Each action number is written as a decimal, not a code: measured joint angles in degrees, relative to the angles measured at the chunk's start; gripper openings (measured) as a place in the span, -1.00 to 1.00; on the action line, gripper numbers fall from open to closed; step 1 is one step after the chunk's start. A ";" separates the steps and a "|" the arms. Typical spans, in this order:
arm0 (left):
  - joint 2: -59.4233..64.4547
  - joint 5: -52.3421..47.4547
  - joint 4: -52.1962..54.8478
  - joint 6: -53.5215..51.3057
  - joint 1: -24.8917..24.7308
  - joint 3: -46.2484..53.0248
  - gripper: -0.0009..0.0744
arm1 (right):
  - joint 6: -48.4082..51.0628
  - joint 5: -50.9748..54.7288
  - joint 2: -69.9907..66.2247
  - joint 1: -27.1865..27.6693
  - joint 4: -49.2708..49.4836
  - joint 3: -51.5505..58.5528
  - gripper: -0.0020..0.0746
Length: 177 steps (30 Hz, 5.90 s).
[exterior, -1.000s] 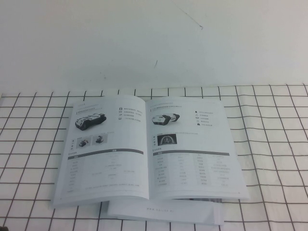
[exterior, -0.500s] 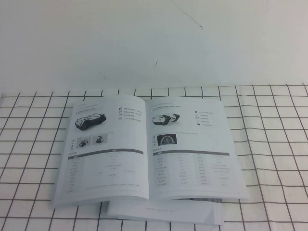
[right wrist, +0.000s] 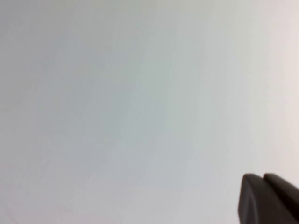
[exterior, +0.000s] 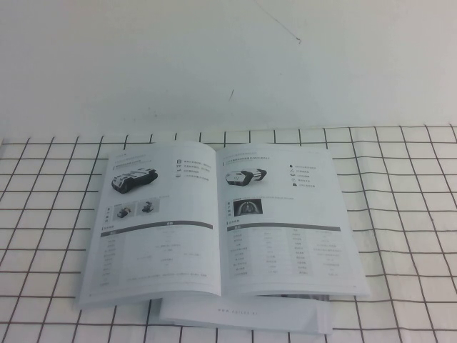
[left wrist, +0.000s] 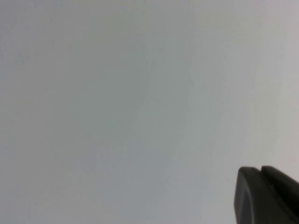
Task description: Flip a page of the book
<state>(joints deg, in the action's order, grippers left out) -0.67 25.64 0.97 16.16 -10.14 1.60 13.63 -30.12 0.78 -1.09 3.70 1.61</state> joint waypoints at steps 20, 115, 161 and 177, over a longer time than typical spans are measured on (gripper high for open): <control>-0.24 13.08 7.20 9.91 0.00 -17.30 -0.98 | -7.41 -15.98 0.00 0.00 3.23 -19.65 -0.95; 105.37 -56.78 -22.15 -14.46 0.10 -56.31 -0.98 | 65.10 59.05 -110.20 -5.07 73.13 -55.90 0.14; 105.37 -56.67 -22.15 -15.70 0.10 -56.31 -0.98 | 69.82 59.43 -113.33 -5.69 77.99 -56.42 0.14; 105.37 -56.67 -22.15 -16.16 0.10 -56.31 -0.98 | 73.87 61.61 -114.06 -5.69 81.16 -56.42 0.14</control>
<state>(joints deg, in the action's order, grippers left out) 104.70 -31.03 -21.19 0.00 -10.04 -54.70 87.50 31.49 -113.28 -6.78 84.86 -54.81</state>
